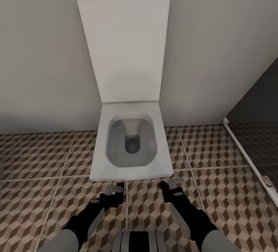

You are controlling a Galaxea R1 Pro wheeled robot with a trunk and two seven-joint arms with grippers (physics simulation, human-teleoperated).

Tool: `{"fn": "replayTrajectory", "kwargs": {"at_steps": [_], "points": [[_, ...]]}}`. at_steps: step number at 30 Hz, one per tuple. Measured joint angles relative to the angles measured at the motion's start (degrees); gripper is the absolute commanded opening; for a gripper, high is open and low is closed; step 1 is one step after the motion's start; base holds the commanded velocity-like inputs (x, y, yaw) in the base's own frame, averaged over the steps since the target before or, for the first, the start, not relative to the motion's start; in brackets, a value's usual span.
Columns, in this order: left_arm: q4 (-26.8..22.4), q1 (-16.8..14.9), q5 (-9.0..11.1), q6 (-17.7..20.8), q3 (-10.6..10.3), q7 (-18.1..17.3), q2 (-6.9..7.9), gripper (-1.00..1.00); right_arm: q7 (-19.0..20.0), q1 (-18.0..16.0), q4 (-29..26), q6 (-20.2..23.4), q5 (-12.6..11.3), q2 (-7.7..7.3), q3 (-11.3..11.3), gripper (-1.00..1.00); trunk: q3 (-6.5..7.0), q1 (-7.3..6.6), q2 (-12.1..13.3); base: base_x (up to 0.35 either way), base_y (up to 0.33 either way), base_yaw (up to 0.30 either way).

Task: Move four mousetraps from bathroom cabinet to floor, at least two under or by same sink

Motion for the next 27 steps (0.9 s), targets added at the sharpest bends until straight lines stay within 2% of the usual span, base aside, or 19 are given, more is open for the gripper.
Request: {"fn": "replayTrajectory", "kwargs": {"at_steps": [1, 2, 27], "points": [[0.0, 0.0, 0.0, 0.0, 0.0, 0.0, 0.0, -1.0, 0.0, -0.01, 0.01, 0.0, 0.0, 0.0, 0.0, -1.0, 0.0, 0.0, 0.0, 0.0, 0.0, 0.0], [0.0, 0.0, -0.02, 0.0, -0.01, 0.0, 0.01, 1.0, 0.0, -0.01, -0.01, 0.0, 0.0, 0.0, 0.0, -1.0, 0.0, 0.0, 0.0, 0.0, 0.0, 0.0], [-0.09, 0.0, -0.06, -0.02, -0.02, 0.08, 0.01, 1.0, 0.17, 0.02, -0.27, -0.16, -0.1, -0.02, 0.0, -1.0, 0.0, 0.0, 0.0, 0.0, 0.0, 0.0]]}}
